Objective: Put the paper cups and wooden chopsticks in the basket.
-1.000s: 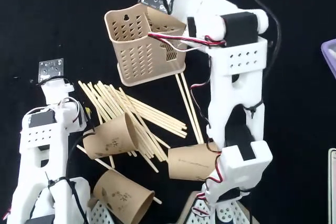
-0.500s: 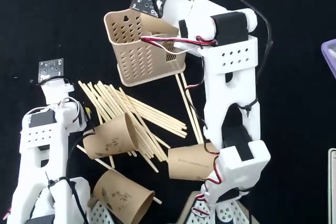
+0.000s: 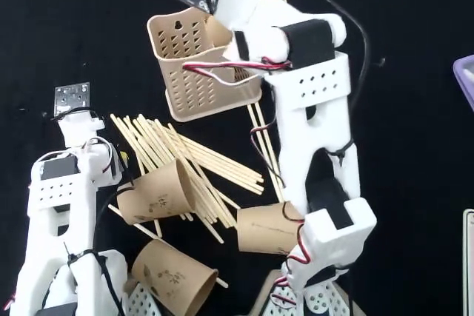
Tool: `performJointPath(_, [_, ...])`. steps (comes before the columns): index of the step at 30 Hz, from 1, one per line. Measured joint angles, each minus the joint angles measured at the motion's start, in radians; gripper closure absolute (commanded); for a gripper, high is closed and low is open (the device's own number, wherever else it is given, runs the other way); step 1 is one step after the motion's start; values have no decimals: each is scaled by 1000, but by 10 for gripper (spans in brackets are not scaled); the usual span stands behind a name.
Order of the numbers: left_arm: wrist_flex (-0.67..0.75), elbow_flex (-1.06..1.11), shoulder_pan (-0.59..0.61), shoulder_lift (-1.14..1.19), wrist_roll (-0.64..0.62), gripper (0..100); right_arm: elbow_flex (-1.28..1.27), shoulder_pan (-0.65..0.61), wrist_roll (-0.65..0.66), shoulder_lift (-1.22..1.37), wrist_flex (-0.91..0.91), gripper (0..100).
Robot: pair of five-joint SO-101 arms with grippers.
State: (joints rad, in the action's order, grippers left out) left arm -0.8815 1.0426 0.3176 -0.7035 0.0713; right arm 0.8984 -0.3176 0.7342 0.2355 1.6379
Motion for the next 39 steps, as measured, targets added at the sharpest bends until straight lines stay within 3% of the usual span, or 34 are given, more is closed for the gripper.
performJointPath(8, [0,0,0,0,0,777,0,-8,-172,0,-100,787])
performJointPath(25, [0,0,0,0,0,777,-12,-9,-199,44,-141,787])
performJointPath(28, [0,0,0,0,0,777,-12,-32,-199,44,-150,845])
performJointPath(31, [0,0,0,0,0,777,-2,-54,-199,43,-161,987])
performJointPath(39, [0,0,0,0,0,777,38,-57,-201,66,-127,988])
